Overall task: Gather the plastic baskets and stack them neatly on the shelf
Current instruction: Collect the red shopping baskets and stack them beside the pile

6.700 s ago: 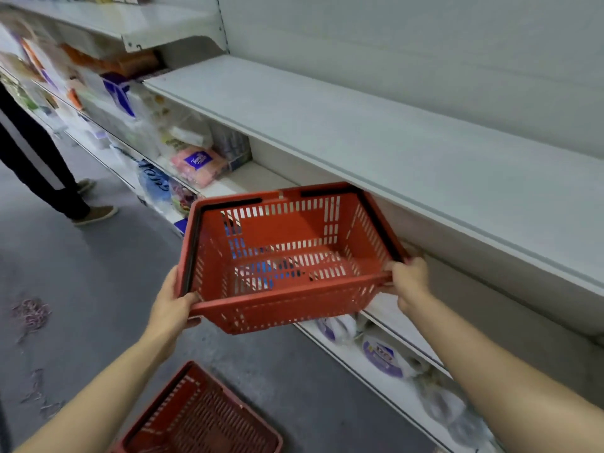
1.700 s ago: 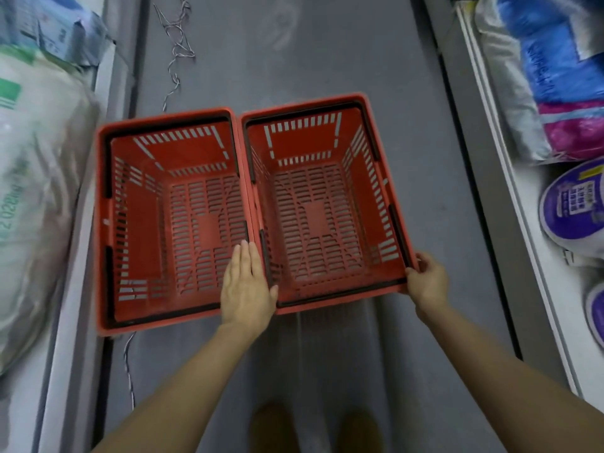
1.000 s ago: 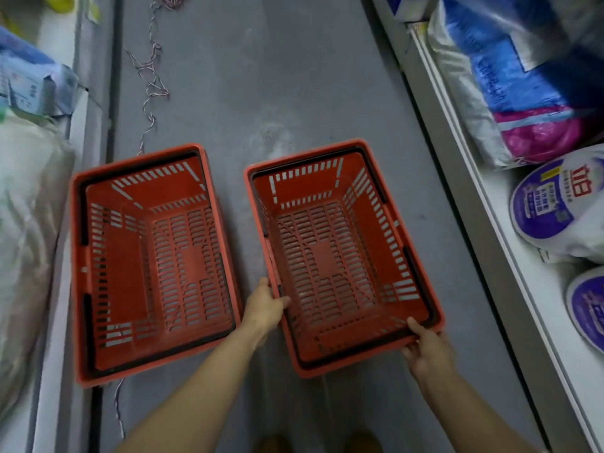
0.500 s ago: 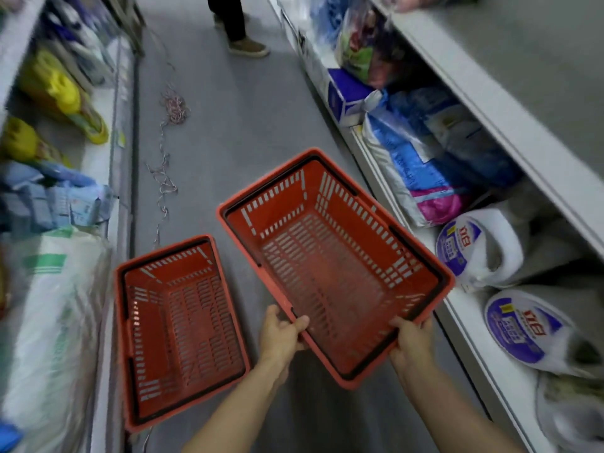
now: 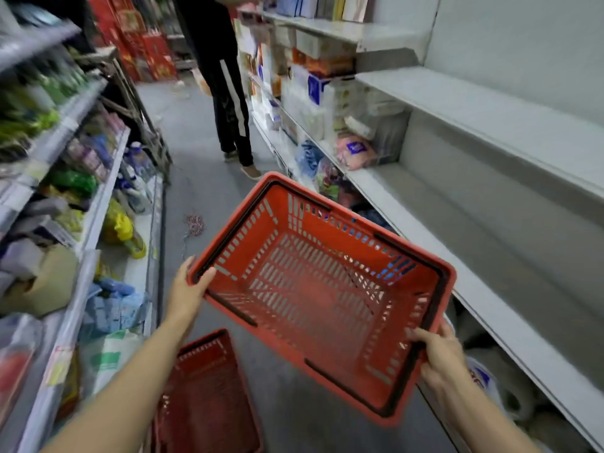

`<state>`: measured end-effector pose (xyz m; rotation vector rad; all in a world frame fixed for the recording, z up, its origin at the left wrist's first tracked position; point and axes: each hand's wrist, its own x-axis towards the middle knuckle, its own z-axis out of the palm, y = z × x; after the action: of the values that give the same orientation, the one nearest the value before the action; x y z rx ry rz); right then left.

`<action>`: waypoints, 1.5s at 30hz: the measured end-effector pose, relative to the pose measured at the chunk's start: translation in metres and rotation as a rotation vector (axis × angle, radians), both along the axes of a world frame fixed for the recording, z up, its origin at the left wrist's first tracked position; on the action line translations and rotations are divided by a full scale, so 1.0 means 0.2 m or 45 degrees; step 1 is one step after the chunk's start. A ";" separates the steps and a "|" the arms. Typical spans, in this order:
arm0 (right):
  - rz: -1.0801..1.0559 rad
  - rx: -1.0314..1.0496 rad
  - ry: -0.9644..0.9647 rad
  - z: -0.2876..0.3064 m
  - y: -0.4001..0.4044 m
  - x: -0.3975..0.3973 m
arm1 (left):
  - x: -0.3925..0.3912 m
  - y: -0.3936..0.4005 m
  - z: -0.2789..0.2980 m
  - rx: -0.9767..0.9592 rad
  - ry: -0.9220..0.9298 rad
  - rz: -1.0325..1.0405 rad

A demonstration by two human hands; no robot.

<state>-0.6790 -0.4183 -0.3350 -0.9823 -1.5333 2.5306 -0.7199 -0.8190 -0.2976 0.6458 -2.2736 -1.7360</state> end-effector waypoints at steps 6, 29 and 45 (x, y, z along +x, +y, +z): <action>-0.019 0.067 0.173 0.55 0.11 0.28 | 0.08 -0.01 0.58 -0.089 0.196 -0.263; -1.013 0.767 0.788 2.25 1.28 2.29 | 0.58 2.06 2.15 0.757 0.394 -1.133; -1.084 1.041 0.859 2.90 2.19 3.77 | 1.87 3.64 2.68 0.987 0.477 -1.356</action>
<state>0.0759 0.0199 0.2444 -0.4191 -1.3009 1.2490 -0.3460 -0.0909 0.2383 -0.9576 -1.6629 -2.8675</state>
